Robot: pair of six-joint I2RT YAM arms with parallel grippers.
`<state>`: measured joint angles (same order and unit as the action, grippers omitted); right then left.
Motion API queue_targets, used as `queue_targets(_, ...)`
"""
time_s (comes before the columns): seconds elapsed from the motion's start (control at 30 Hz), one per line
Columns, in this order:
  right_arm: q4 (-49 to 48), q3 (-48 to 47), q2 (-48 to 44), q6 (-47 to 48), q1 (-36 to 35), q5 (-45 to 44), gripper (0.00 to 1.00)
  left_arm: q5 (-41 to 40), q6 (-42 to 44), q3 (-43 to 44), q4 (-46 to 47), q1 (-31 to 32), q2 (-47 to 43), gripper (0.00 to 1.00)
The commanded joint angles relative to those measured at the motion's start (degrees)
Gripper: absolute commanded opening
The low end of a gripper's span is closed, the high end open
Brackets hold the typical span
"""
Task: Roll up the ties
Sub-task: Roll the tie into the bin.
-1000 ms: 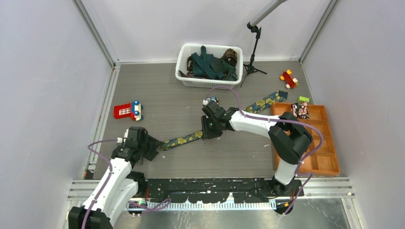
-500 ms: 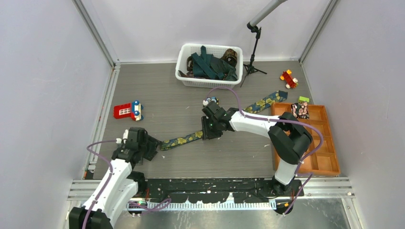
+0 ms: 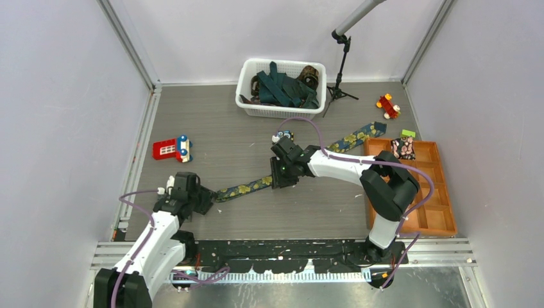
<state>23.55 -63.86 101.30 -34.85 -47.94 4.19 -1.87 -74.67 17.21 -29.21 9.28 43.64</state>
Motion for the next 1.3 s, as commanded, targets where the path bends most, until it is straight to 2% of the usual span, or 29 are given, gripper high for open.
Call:
queue_targets(0.0,-2.07,-0.03,-1.46,-0.65,-0.43,0.27,0.37,-0.06,0.01,-0.97,3.16,-0.31,0.39,0.41)
queue_targets(0.63,-2.19,-2.11,1.26,-0.74,-1.71,0.8,0.36,1.61,2.53,-2.12,5.6,-0.18,-0.08,0.21)
queue_targets(0.9,-1.86,-4.6,1.47,-0.45,-2.78,2.36,0.35,1.56,6.22,-1.7,5.89,-0.22,-2.7,0.01)
queue_targets(1.13,-2.92,-11.85,2.71,-1.44,-5.31,8.12,0.33,-2.71,12.58,-0.78,3.67,-0.22,-7.95,0.0)
queue_targets(1.27,-4.48,-17.4,7.43,-3.9,-6.64,11.39,0.28,-4.52,14.96,-0.77,2.46,-0.23,-9.51,0.0)
